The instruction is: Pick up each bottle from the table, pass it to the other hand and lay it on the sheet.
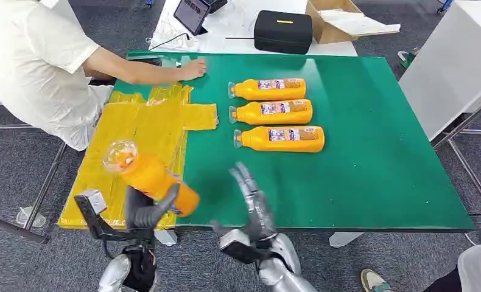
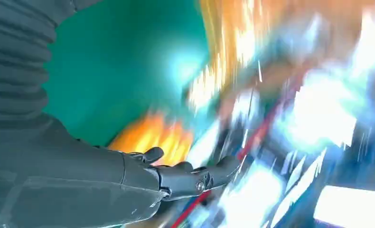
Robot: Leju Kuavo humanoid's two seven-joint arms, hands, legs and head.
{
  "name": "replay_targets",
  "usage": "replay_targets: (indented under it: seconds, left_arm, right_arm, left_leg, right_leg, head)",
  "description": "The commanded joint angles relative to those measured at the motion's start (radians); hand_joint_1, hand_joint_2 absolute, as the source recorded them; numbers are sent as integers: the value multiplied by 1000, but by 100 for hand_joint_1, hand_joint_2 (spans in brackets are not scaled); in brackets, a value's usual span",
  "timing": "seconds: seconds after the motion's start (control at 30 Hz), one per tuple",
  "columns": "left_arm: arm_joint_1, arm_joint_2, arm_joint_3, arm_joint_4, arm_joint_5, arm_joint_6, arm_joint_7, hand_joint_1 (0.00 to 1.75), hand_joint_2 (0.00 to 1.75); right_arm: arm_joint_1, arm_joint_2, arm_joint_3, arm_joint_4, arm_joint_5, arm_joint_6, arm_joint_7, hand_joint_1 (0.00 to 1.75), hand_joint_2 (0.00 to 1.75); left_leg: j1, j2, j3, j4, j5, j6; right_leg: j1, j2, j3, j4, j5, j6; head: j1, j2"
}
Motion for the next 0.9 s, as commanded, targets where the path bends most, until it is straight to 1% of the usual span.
replay_targets:
  seconds: [0.03,0.07,0.1,0.13,0.17,0.2,0.23,0.3,0.33,0.37,0.4,0.43,0.47,0.5,0.53,0.6,0.63,0.67,0.7,0.73,0.77,0.8,0.87,0.9]
  left_arm:
    - [-52,29,71,38,-140,209,8,175,175]
    - [-72,39,61,72,-255,325,-12,175,175]
    - [-98,59,55,122,-373,423,-9,175,175]
    - [-116,73,65,155,-437,428,17,175,175]
    - [-135,81,98,189,-494,428,51,175,175]
    - [-148,58,171,216,-684,428,52,175,175]
    - [-153,53,216,223,-817,428,63,175,175]
    - [-153,53,216,223,-817,428,63,175,175]
    - [-153,53,216,223,-817,428,63,175,175]
    - [-153,53,216,223,-817,428,63,175,175]
    - [-153,53,216,223,-817,428,63,175,175]
    - [-176,57,224,256,-932,428,116,175,175]
    - [-186,58,216,272,-932,428,135,175,175]
    - [-214,67,205,303,-898,376,159,175,175]
    - [-232,77,190,331,-902,363,167,175,175]
    - [-285,112,136,430,-1008,382,221,175,175]
    - [-301,123,120,465,-1046,376,246,175,175]
    - [-305,134,108,486,-1096,360,275,175,175]
    - [-338,149,83,556,-1150,342,303,175,175]
    - [-355,151,78,601,-1144,291,305,175,175]
    - [-362,151,77,619,-1133,265,297,175,175]
    - [-371,160,65,661,-1127,260,288,175,175]
    - [-374,164,59,671,-1132,252,284,175,175]
    - [-374,164,59,671,-1132,252,284,175,175]
  right_arm:
    - [186,49,-387,-515,15,-14,-9,0,0]
    - [199,56,-413,-562,31,-14,-9,0,0]
    - [210,47,-426,-586,20,-14,-9,0,0]
    - [217,44,-442,-601,23,-14,-9,0,0]
    - [225,50,-460,-617,23,-14,-9,0,0]
    - [228,50,-460,-632,11,-14,-9,0,0]
    - [226,53,-455,-660,-22,-14,-9,0,0]
    - [226,53,-455,-660,-22,-14,-9,0,0]
    - [226,53,-455,-660,-22,-14,-9,0,0]
    - [226,53,-455,-660,-22,-14,-9,0,0]
    - [226,53,-455,-660,-22,-14,-9,0,0]
    - [218,69,-453,-657,-28,-14,-9,0,175]
    - [217,70,-449,-655,-39,-14,-9,0,175]
    - [214,73,-448,-647,-54,-14,-9,0,175]
    - [213,77,-446,-636,-51,-14,-9,0,175]
    - [202,71,-428,-600,-94,-14,-9,0,175]
    - [197,69,-423,-584,-101,-14,-9,0,175]
    - [191,72,-434,-571,-101,5,-9,0,175]
    - [182,63,-410,-546,-108,-14,-9,0,175]
    - [176,52,-394,-518,-122,-14,-9,0,175]
    - [175,49,-389,-515,-121,-14,-9,0,175]
    - [176,48,-387,-493,-120,-14,-9,0,175]
    - [179,47,-386,-496,-120,-14,-9,0,175]
    - [179,47,-386,-496,-120,-14,-9,0,175]
  left_leg:
    - [-1,-2,2,0,-1,1]
    - [-1,-3,0,0,-1,1]
    - [-1,-4,2,1,-2,1]
    - [-2,-4,5,1,-2,2]
    - [-2,-3,2,-1,0,1]
    - [-1,-3,5,-1,-1,1]
    - [-1,-2,5,-2,0,1]
    - [-1,-3,2,-1,1,1]
    - [0,-1,1,0,1,1]
    - [-1,0,6,0,-2,1]
    - [-1,1,4,-1,-1,1]
    - [-1,2,6,-1,-1,1]
    - [-1,1,5,-1,-1,1]
    - [-1,1,3,-1,0,1]
    - [-1,0,5,-1,0,1]
    - [-1,-1,4,-1,1,0]
    - [0,-1,3,-1,2,0]
    - [-1,0,5,-2,1,0]
    - [0,0,4,-1,1,0]
    - [-1,1,7,-2,1,0]
    - [0,1,5,-2,2,0]
    - [0,2,7,-3,1,0]
    - [0,1,5,-2,1,-1]
    - [0,2,7,-2,1,0]
  right_leg:
    - [0,-4,2,1,-2,-1]
    - [0,-4,1,1,-2,-1]
    - [-1,-5,3,2,-3,-1]
    - [-1,-6,5,3,-4,-2]
    - [-1,-4,2,1,-2,-1]
    - [-1,-5,5,1,-3,-2]
    - [-1,-4,5,-1,-2,-2]
    - [-1,-5,2,0,-1,-1]
    - [0,-3,1,-1,0,-1]
    - [0,-3,6,0,-3,-3]
    - [0,-2,3,0,0,-2]
    - [0,-1,5,0,0,-4]
    - [0,-3,4,0,0,-4]
    - [0,-2,1,0,1,-4]
    - [0,-4,4,0,0,-4]
    - [0,-5,3,0,1,-4]
    - [0,-4,2,-1,1,-4]
    - [0,-4,4,-1,1,-4]
    - [0,-3,3,-1,1,-4]
    - [0,-2,5,-1,1,-4]
    - [1,-2,4,-2,2,-4]
    - [0,-2,6,-2,2,-4]
    - [0,-2,4,-1,2,-4]
    - [1,-1,6,-2,1,-4]
  head:
    - [0,0]
    - [0,0]
    - [0,0]
    - [0,0]
    - [1,0]
    - [0,0]
    - [0,0]
    - [0,0]
    - [0,0]
    - [0,0]
    - [0,0]
    - [0,0]
    - [0,0]
    - [0,0]
    - [0,0]
    - [0,0]
    - [0,0]
    - [0,0]
    - [0,0]
    - [0,0]
    - [0,0]
    - [0,0]
    - [0,0]
    - [0,0]
